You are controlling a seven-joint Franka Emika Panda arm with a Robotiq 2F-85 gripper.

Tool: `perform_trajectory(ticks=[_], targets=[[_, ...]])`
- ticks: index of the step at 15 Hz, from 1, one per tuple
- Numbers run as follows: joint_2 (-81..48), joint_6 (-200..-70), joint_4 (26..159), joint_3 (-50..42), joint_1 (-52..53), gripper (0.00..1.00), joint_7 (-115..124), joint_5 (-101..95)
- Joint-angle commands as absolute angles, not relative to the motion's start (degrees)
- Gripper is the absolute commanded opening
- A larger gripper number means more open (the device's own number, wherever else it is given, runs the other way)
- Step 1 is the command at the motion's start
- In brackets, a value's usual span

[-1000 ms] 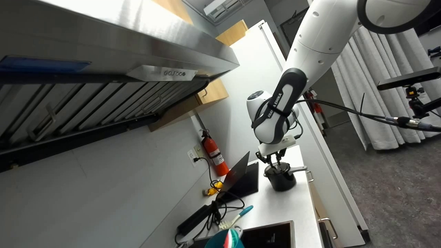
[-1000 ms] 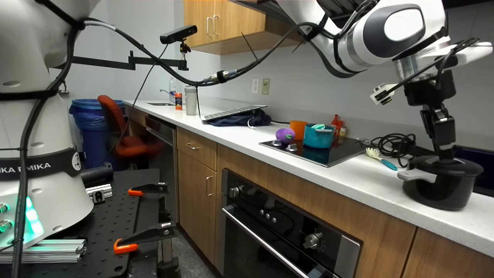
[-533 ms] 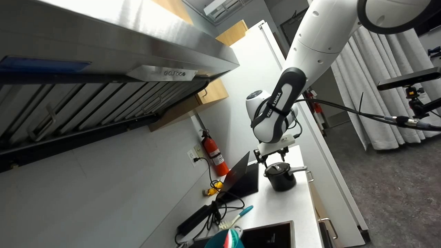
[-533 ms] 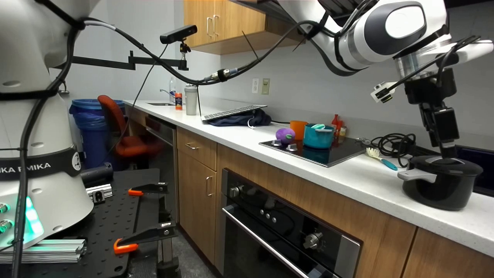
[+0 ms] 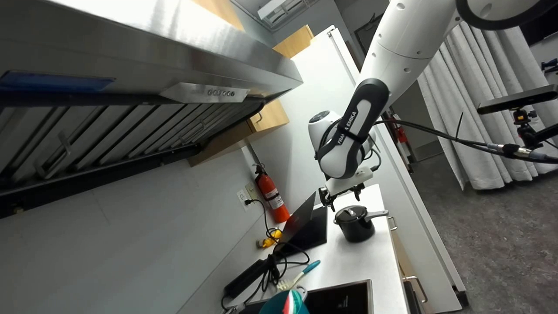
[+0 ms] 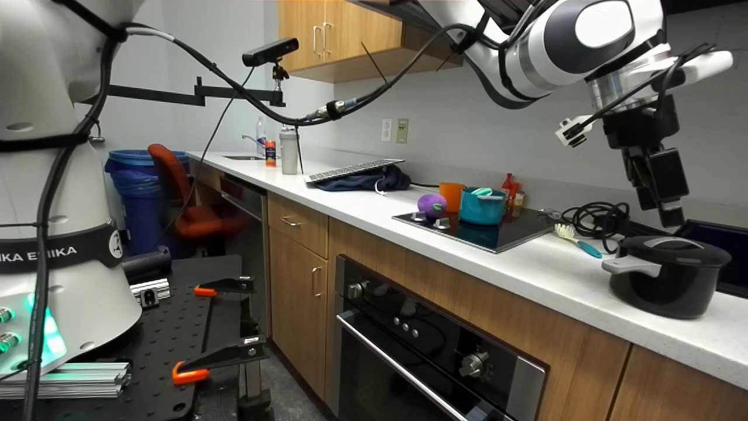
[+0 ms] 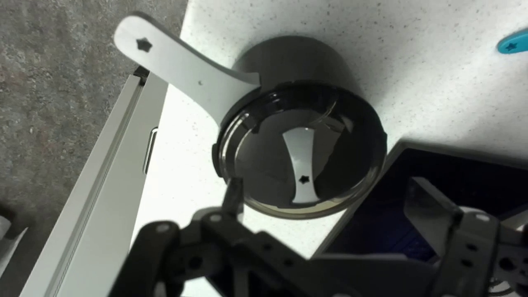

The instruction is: Pick up the lid and close the pot

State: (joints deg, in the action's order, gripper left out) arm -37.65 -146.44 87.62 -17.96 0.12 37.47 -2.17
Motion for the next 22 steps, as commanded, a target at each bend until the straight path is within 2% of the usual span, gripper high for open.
perform_trajectory(ticks=[1, 13, 21, 22], targets=[[-30.8, -148.2, 96.8, -18.1, 2.2, 1.00, 35.5, -5.6], [-4.9, -155.1, 131.8, -18.9, 6.0, 1.00, 39.8, -25.6], [13.4, -159.0, 151.2, -10.1, -3.3, 1.00, 43.3, -37.9], [7.7, -157.1, 146.4, -8.8, -4.0, 1.00, 42.2, -34.8]])
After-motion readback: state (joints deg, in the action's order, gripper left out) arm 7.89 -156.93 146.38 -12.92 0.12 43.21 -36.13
